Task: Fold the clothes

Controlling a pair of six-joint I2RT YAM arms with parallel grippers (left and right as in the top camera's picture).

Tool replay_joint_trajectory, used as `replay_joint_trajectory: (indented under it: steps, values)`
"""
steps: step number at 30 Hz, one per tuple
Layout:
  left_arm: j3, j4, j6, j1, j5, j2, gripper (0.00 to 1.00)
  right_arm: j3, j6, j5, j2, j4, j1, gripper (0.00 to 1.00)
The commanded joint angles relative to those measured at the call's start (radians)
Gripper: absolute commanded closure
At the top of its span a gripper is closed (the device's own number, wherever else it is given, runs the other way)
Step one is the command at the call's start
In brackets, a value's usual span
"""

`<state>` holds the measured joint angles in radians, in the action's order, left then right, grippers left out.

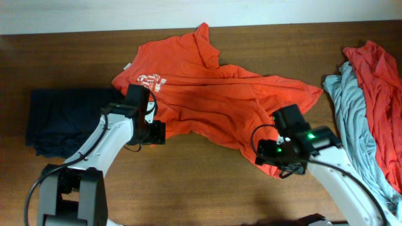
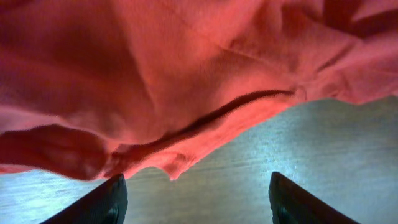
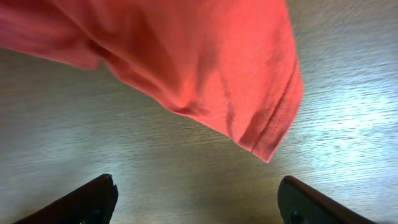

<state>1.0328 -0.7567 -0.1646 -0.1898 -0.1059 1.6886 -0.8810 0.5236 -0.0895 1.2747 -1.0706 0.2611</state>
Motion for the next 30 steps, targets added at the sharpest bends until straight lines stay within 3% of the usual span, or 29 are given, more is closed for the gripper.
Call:
replay_joint_trajectory:
  steps: [1, 9, 13, 17, 19, 25, 30]
  values:
    - [-0.037, 0.044, -0.079, 0.0, -0.029, -0.013, 0.27, 0.006, 0.012, -0.016, 0.061, 0.024, 0.006, 0.12]
    - [-0.066, 0.117, -0.131, 0.0, 0.024, 0.063, 0.32, 0.006, 0.013, -0.015, 0.161, 0.049, 0.006, 0.12]
    - [-0.066, 0.137, -0.13, 0.0, 0.024, 0.1, 0.57, 0.006, 0.013, -0.011, 0.161, 0.058, 0.006, 0.13]
    - [-0.066, 0.124, -0.13, 0.0, 0.023, 0.132, 0.91, 0.006, 0.014, -0.004, 0.161, 0.062, -0.005, 0.13]
    - [-0.065, 0.102, -0.13, 0.0, 0.023, 0.134, 1.0, 0.006, 0.013, -0.005, 0.161, 0.061, -0.025, 0.12]
    - [-0.01, -0.06, -0.11, 0.0, 0.013, 0.128, 1.0, 0.006, 0.013, -0.005, 0.161, 0.062, -0.137, 0.06]
    - [0.087, -0.242, -0.06, 0.0, 0.014, 0.082, 0.99, 0.008, 0.004, -0.016, 0.181, 0.047, -0.178, 0.07]
